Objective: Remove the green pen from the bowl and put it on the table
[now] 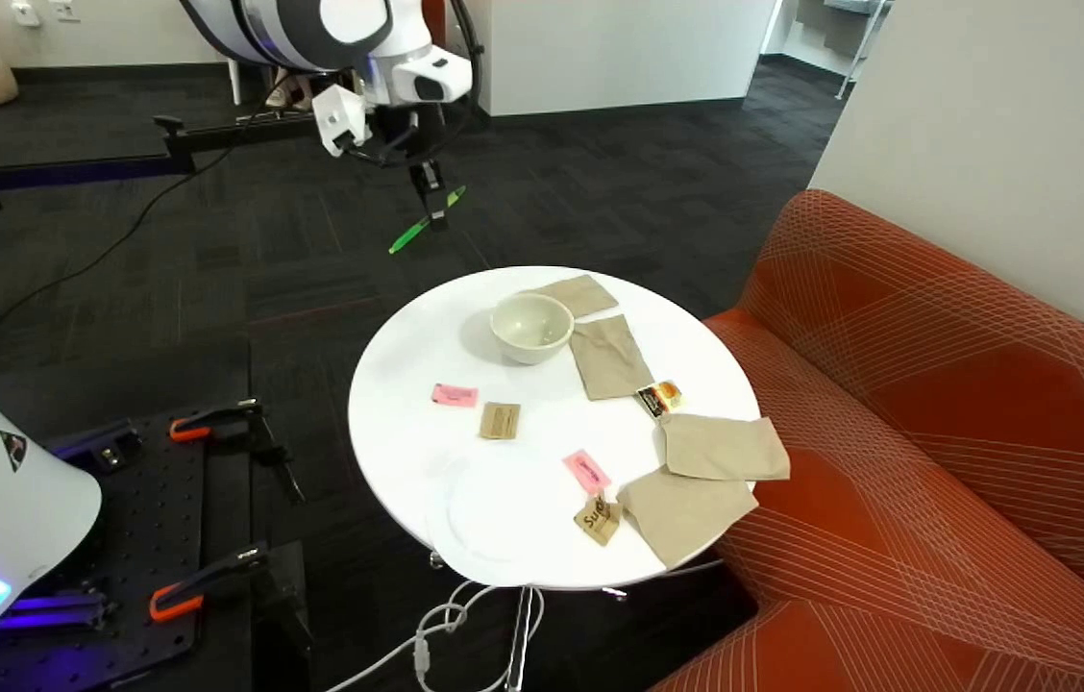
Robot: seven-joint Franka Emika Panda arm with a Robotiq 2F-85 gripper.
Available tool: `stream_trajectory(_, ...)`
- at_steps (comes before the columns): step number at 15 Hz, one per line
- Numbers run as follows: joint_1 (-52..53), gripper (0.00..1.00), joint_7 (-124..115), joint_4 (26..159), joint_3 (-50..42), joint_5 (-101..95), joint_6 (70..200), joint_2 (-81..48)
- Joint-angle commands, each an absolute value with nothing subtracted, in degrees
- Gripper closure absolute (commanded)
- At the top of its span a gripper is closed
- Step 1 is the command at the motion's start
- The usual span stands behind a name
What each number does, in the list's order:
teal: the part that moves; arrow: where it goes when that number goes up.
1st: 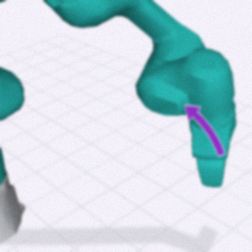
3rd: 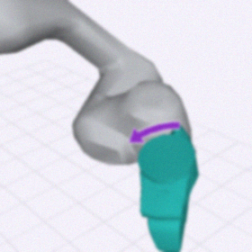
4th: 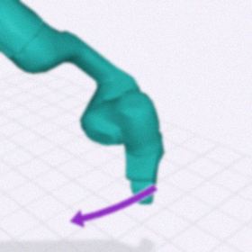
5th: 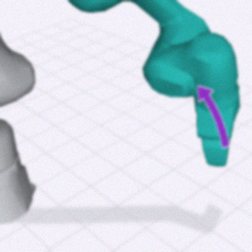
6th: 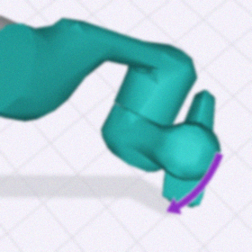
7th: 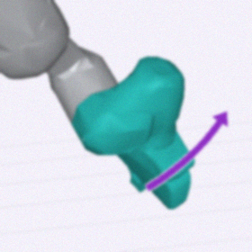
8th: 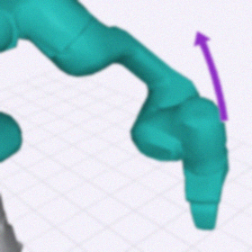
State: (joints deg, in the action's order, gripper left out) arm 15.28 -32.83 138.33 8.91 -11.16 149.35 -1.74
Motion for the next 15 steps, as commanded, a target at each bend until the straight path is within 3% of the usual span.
stream_trajectory(1, 15.2, 0.97, -21.7, 139.4, 11.6, -8.7, 149.0, -1.1)
stream_trajectory(10, 14.2, 0.97, 8.2, 135.0, 13.3, -7.8, 147.7, -12.0)
stream_trajectory(15, 14.0, 0.97, 12.8, 131.1, 11.1, -14.9, 148.1, -18.6)
